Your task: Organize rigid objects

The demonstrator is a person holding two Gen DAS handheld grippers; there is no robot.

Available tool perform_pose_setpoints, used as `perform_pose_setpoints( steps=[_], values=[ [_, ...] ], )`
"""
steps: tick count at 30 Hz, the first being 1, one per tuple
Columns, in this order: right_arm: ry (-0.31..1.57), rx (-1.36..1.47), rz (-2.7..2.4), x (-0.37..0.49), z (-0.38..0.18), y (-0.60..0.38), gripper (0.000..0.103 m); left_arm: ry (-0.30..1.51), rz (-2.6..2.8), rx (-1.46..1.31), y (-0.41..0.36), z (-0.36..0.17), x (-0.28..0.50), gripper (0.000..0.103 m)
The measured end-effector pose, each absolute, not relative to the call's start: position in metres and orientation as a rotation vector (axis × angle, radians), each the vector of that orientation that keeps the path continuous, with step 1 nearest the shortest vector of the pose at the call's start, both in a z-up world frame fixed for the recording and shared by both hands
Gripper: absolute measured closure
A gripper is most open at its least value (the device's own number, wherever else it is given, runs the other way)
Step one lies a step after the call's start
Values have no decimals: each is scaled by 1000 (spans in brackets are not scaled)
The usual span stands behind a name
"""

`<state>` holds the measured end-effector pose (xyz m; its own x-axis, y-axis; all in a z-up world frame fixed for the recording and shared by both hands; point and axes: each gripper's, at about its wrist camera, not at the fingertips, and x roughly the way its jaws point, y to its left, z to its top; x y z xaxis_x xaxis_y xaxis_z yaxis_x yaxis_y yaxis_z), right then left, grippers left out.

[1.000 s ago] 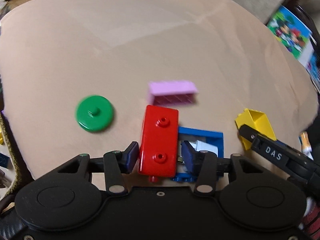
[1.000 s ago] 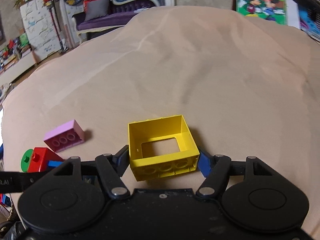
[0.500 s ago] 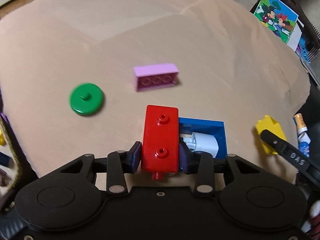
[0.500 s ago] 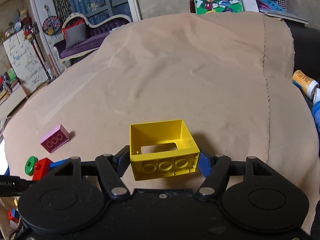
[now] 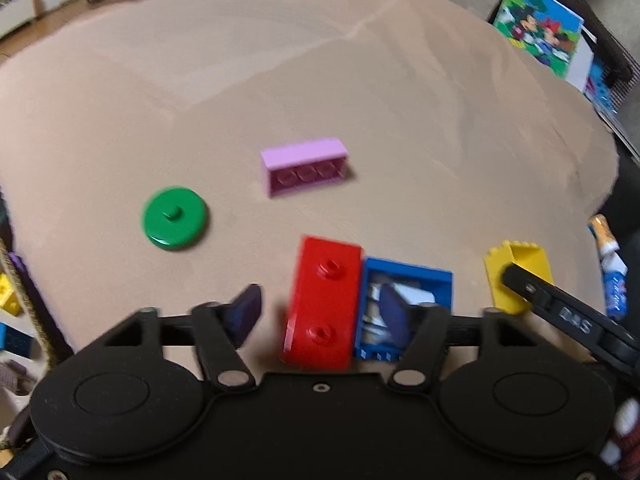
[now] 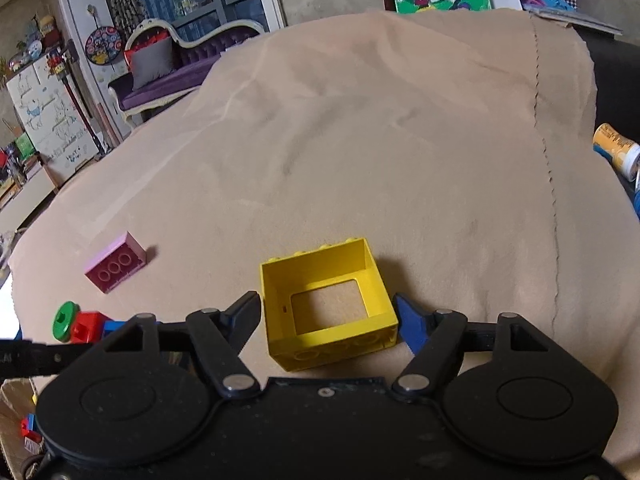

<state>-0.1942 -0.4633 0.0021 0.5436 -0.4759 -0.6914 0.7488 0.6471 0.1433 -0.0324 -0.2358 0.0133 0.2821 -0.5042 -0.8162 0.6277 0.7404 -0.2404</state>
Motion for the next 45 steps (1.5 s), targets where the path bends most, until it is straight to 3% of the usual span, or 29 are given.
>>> perform_pose_setpoints(
  steps=[10, 20, 25, 27, 30, 40, 45],
  values=[
    [653, 287, -579, -180, 21, -412, 27, 1006, -710, 161, -230, 12, -27, 36],
    [818, 82, -740, -169, -8, -420, 28, 1018, -707, 154, -226, 4, -27, 34],
    [763, 179, -758, -190, 1, -439, 29, 1024, -709, 115, -217, -1, -26, 32],
    [727, 215, -696, -191, 10, -434, 28, 1034, -703, 93, -212, -5, -24, 23],
    [699, 287, -575, -189, 15, -425, 27, 1045, -718, 59, -203, -12, -21, 20],
    [801, 167, -618, -165, -1, -404, 26, 1027, -716, 54, -193, -14, -24, 19],
    [804, 223, -711, -184, -7, -443, 26, 1024, -715, 60, -194, -14, -25, 18]
  ],
)
